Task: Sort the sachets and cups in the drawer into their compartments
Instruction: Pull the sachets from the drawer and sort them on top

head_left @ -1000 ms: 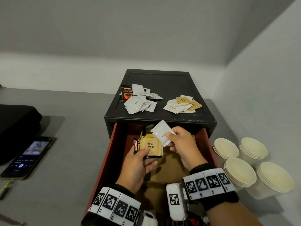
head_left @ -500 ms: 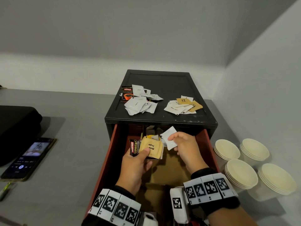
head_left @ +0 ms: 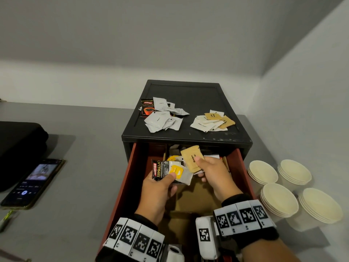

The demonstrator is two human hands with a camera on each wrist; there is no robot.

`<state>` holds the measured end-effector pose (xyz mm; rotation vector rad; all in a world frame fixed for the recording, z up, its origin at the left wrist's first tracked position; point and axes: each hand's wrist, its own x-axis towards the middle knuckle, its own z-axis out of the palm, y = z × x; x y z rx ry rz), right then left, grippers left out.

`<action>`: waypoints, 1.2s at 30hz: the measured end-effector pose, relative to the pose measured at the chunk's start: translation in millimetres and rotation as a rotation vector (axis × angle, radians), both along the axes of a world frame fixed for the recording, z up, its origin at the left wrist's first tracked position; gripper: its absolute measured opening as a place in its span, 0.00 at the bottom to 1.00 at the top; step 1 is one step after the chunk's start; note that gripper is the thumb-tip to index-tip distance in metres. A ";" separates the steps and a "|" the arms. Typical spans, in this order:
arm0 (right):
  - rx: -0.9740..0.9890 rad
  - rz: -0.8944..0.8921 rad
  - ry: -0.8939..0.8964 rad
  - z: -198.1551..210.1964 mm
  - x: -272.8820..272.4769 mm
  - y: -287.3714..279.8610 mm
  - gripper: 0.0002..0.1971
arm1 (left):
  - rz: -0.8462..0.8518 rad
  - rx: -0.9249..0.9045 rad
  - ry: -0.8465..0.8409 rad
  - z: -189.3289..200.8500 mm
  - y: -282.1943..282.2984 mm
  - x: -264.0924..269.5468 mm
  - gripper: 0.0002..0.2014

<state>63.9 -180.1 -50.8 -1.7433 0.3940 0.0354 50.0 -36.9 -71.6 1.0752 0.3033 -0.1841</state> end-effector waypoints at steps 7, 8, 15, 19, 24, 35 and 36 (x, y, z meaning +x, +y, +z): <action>0.145 -0.198 0.131 -1.5 6.5 -14.7 0.07 | 0.091 0.005 0.037 -1.3 4.1 3.2 0.06; 0.143 -0.186 0.119 0.0 6.9 -15.0 0.07 | 0.099 0.003 0.038 -1.1 4.2 3.5 0.05; 0.053 -0.161 -0.099 48.8 13.2 -13.3 0.13 | 0.121 -0.012 0.004 -1.0 5.0 3.4 0.07; 0.168 -0.309 -0.017 76.4 45.0 -25.0 0.19 | 0.131 -0.014 0.009 -1.3 4.8 4.0 0.09; 0.145 -0.184 0.093 82.4 49.3 -33.0 0.17 | 0.142 -0.025 0.011 1.7 7.2 3.4 0.07; -0.684 0.570 0.024 49.1 18.5 15.7 0.17 | 0.121 0.044 -0.025 3.2 1.9 1.4 0.07; -0.653 0.555 0.019 50.8 19.3 16.2 0.15 | 0.120 0.034 -0.029 4.2 2.2 0.9 0.07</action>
